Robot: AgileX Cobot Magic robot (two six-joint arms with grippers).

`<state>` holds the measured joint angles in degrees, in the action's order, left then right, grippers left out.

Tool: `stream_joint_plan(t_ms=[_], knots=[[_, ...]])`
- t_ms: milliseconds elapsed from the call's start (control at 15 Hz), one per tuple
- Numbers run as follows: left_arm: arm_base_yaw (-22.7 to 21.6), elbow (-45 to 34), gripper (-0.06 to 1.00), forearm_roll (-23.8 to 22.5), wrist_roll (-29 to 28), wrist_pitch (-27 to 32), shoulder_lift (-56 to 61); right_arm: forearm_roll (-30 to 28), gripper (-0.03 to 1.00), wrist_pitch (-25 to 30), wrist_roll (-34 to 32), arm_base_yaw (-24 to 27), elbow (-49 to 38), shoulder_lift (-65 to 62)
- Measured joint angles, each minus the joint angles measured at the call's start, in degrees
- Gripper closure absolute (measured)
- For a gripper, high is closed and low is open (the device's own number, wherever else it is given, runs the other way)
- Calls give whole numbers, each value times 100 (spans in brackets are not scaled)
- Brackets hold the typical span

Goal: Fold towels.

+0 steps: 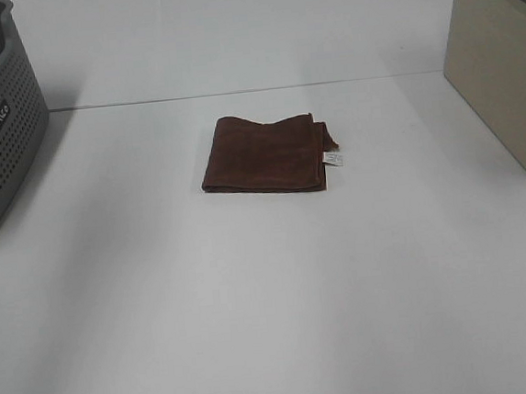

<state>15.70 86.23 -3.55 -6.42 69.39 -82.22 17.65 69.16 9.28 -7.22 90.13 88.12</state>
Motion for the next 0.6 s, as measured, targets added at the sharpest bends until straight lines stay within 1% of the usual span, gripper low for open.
stream_joint_plan(t_ms=[67, 133, 267, 400, 533, 600], knots=[[0, -321, 35, 0, -46, 0, 246, -86, 20, 0, -11, 0, -458, -407], [0, -905, 35, 0, -126, 11, 682, -115, 20, 0, -11, 0, -733, -602], [0, -2086, 35, 0, -195, 17, 1570, -327, 20, -40, -11, 0, -1896, -1616], [0, -3174, 35, 0, -201, -34, 2492, -647, 20, -350, -11, 0, -3157, -2481], [0, -4022, 35, 0, -155, -327, 3358, -877, 20, -510, -29, 0, -4303, -3421], [0, -4263, 35, 0, -103, -401, 3587, -917, 20, -527, -52, 0, -4509, -3604]])
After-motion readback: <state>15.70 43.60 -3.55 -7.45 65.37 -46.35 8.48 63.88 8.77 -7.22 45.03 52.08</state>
